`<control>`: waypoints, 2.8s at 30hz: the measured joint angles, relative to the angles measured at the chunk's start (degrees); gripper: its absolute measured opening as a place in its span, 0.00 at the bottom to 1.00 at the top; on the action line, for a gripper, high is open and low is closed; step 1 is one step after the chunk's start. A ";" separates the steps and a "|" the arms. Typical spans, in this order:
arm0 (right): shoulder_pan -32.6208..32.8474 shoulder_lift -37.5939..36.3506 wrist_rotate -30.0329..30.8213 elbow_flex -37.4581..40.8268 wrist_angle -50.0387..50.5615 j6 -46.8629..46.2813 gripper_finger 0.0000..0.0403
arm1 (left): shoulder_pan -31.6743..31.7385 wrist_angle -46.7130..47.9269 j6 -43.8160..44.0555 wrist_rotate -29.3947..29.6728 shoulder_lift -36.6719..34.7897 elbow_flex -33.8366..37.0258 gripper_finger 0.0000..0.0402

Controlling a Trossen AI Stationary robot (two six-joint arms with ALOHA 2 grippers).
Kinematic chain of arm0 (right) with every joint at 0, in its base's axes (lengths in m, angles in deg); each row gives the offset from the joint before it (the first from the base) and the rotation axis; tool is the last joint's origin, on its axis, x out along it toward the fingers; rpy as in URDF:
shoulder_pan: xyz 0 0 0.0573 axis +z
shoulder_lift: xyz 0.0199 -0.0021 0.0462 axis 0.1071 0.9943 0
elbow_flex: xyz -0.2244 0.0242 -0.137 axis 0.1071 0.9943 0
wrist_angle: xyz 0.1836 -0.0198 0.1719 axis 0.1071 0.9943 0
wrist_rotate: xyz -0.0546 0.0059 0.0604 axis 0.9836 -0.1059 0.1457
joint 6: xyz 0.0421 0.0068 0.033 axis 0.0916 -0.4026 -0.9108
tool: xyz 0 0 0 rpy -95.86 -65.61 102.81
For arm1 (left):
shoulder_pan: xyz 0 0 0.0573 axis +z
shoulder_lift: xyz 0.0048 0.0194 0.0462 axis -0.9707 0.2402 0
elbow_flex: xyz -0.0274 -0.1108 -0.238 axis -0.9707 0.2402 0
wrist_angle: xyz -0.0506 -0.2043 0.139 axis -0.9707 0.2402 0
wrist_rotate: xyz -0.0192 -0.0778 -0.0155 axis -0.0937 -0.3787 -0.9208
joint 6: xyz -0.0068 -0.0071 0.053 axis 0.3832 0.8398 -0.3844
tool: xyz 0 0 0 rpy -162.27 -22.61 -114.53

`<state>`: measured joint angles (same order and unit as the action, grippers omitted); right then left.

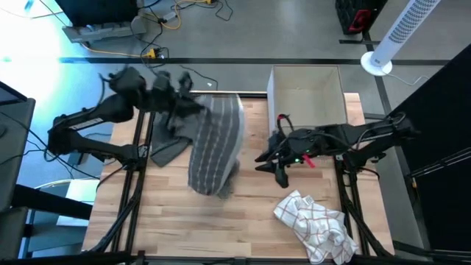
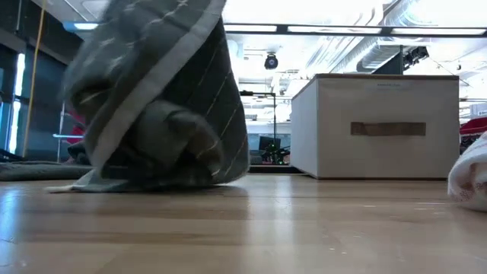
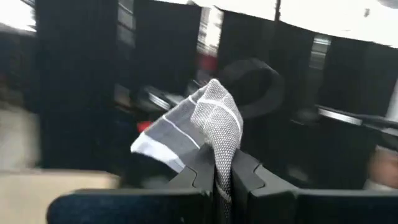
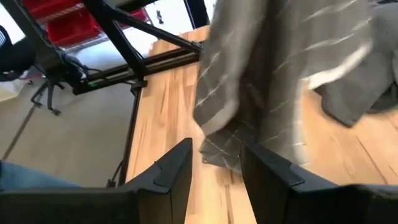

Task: Fold towel
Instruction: Fold the gray checkered towel

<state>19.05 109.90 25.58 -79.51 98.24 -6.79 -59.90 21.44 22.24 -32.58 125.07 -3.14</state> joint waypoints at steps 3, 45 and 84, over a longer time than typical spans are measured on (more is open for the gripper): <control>0.02 2.71 -0.01 0.00 -2.42 1.19 0.29 | 1.61 -0.52 -1.78 9.31 -2.12 0.00 0.00; -2.81 2.11 5.54 -0.11 -13.77 2.49 0.29 | -12.07 28.23 -12.99 15.54 2.94 3.28 0.00; -1.05 10.23 10.68 -0.11 -12.60 8.56 0.27 | -12.10 28.68 -11.84 17.32 3.05 3.28 0.00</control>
<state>18.00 120.13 36.26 -79.62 85.64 1.77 -72.00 50.12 10.40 -15.26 128.12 0.14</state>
